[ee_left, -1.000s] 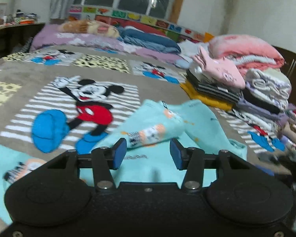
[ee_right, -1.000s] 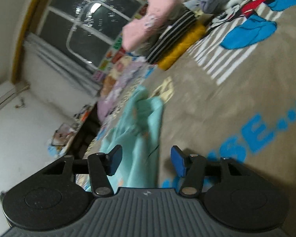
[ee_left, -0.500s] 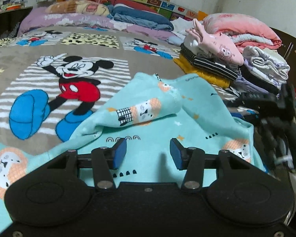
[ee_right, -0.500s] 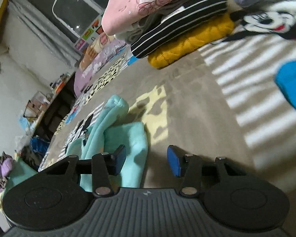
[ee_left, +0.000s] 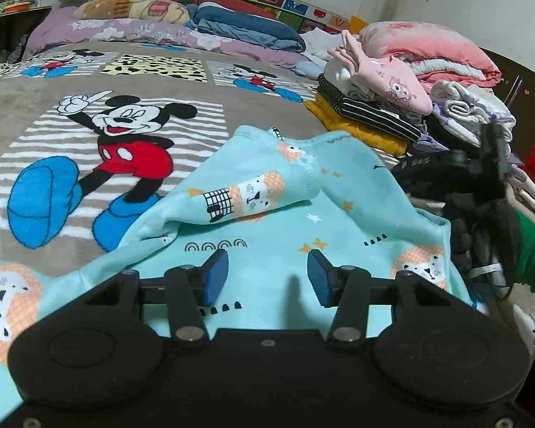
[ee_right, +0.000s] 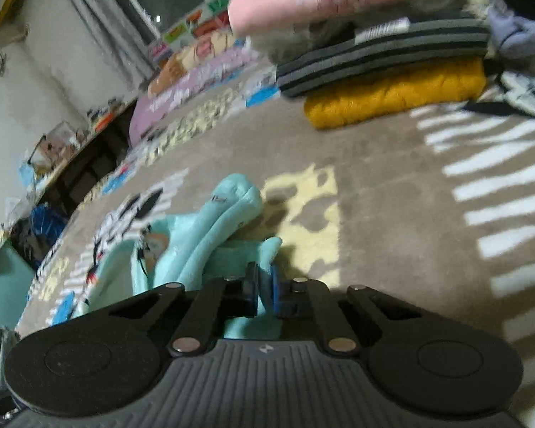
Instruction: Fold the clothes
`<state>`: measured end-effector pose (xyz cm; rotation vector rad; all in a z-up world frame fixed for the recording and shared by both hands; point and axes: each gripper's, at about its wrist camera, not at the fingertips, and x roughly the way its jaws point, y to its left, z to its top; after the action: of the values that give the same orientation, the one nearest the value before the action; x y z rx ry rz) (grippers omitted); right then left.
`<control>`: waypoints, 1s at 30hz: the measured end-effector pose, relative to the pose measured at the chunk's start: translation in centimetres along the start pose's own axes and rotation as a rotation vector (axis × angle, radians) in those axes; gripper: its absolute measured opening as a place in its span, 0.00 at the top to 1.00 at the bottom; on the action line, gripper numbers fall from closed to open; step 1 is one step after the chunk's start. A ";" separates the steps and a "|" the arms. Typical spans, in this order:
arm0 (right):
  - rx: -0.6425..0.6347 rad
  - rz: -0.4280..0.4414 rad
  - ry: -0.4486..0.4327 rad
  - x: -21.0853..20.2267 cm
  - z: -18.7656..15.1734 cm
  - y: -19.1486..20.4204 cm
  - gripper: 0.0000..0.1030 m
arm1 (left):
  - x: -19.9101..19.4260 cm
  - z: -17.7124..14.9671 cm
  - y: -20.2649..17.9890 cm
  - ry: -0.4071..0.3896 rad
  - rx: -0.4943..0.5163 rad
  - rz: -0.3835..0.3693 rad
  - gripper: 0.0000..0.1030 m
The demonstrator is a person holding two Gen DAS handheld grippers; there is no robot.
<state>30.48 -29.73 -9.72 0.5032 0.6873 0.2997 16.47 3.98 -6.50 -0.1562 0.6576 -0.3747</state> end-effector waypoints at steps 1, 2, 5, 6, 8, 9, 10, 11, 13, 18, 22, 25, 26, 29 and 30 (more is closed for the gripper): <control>-0.008 -0.005 -0.021 -0.8 0.1 0.2 0.92 | 0.0 0.0 0.0 -0.001 0.000 -0.001 0.54; -0.017 -0.009 -0.042 -1.7 0.3 0.5 0.92 | -0.1 0.0 0.0 -0.004 -0.001 -0.002 0.54; -0.036 -0.020 -0.099 -4.7 0.9 1.2 0.92 | -0.4 0.1 -0.1 -0.012 0.002 -0.004 0.54; -0.043 -0.027 -0.117 -5.7 1.2 1.4 0.92 | -0.4 0.0 -0.1 -0.013 0.002 -0.004 0.54; -0.046 -0.035 -0.155 -7.7 1.6 1.6 0.92 | -0.5 0.0 -0.2 -0.013 0.003 -0.002 0.54; -0.043 -0.040 -0.176 -8.8 1.7 1.7 0.92 | -0.6 0.0 -0.2 -0.012 0.004 -0.001 0.54; -0.039 -0.045 -0.196 -10.0 1.8 1.7 0.92 | -0.6 -0.1 -0.1 -0.011 0.004 0.001 0.54; -0.035 -0.048 -0.213 -11.0 1.8 1.7 0.92 | -0.6 -0.1 -0.1 -0.010 0.004 0.003 0.54; -0.031 -0.062 -0.244 -13.1 1.6 1.6 0.92 | -0.5 -0.2 0.0 -0.008 0.003 0.008 0.54; 0.001 -0.095 -0.322 -18.0 1.2 0.2 0.92 | -0.4 -0.4 0.0 -0.001 0.005 0.021 0.54; 0.065 -0.116 -0.388 -21.6 0.3 -1.9 0.92 | -0.3 -0.6 -0.1 0.004 0.010 0.031 0.54; 0.120 -0.130 -0.431 -23.8 -0.8 -3.8 0.92 | -0.2 -0.7 -0.2 0.009 0.014 0.037 0.54; 0.141 -0.135 -0.444 -24.5 -1.3 -4.5 0.92 | -0.1 -0.7 -0.3 0.011 0.016 0.038 0.54; 0.214 -0.145 -0.480 -26.1 -2.9 -6.7 0.92 | 0.0 -0.9 -0.6 0.016 0.026 0.042 0.54; 0.236 -0.148 -0.487 -26.4 -3.4 -7.4 0.92 | 0.1 -0.9 -0.6 0.018 0.030 0.044 0.54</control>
<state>9.45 -45.91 -2.00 0.7157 0.2820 -0.0486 15.77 3.33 -7.13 -0.1100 0.6724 -0.3440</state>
